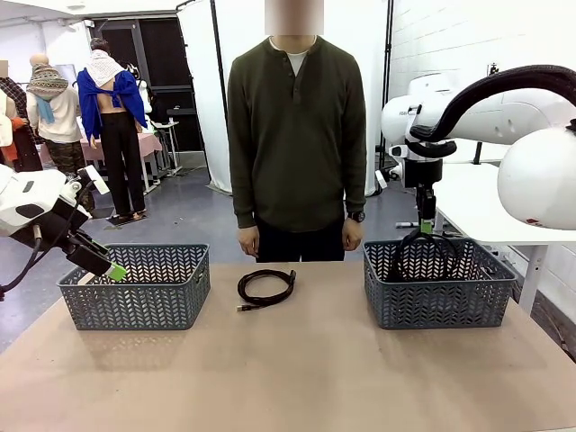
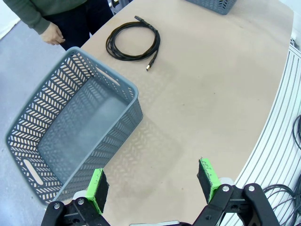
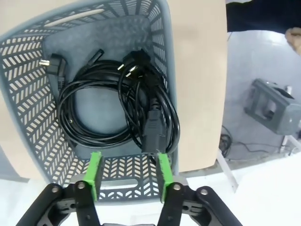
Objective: Organize the cables according to human instructions.
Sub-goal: Pick up a bundle of cables and place it in the basket indicated by the human.
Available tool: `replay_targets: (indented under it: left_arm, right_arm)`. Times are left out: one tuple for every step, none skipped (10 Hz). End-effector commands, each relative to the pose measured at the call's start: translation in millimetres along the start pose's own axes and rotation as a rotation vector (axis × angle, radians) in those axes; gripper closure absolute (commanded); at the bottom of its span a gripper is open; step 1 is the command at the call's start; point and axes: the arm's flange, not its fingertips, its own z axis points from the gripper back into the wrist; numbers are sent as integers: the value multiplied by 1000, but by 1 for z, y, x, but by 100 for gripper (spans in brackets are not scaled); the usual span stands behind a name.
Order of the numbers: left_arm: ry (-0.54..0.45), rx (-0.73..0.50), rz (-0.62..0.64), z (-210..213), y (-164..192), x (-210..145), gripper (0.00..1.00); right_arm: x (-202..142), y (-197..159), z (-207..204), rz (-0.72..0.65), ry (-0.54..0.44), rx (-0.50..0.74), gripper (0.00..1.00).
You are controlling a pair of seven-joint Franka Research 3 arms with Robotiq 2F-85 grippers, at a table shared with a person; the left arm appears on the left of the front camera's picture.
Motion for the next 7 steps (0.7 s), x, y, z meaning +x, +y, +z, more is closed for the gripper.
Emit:
replay_targets:
  left_arm:
    - [-11, -9, 3, 0, 2, -1, 0]
    - [-11, -9, 3, 0, 2, -1, 0]
    - [-11, -9, 3, 0, 2, -1, 0]
    - [-11, -9, 3, 0, 2, -1, 0]
    - [-11, -9, 3, 0, 2, -1, 0]
    - [-11, -9, 3, 0, 2, -1, 0]
    - [-11, -9, 3, 0, 2, -1, 0]
  right_arm:
    - [1, -8, 8, 3, -15, 24, 0]
    - [2, -9, 9, 1, -6, 29, 0]
    - [3, -10, 9, 0, -1, 37, 0]
    - [4, -13, 9, -3, 5, 47, 0]
    - [4, -17, 9, -14, 17, 41, 0]
    - [2, -33, -1, -159, 112, -31, 0]
    - [-1, -1, 1, -4, 6, 28, 0]
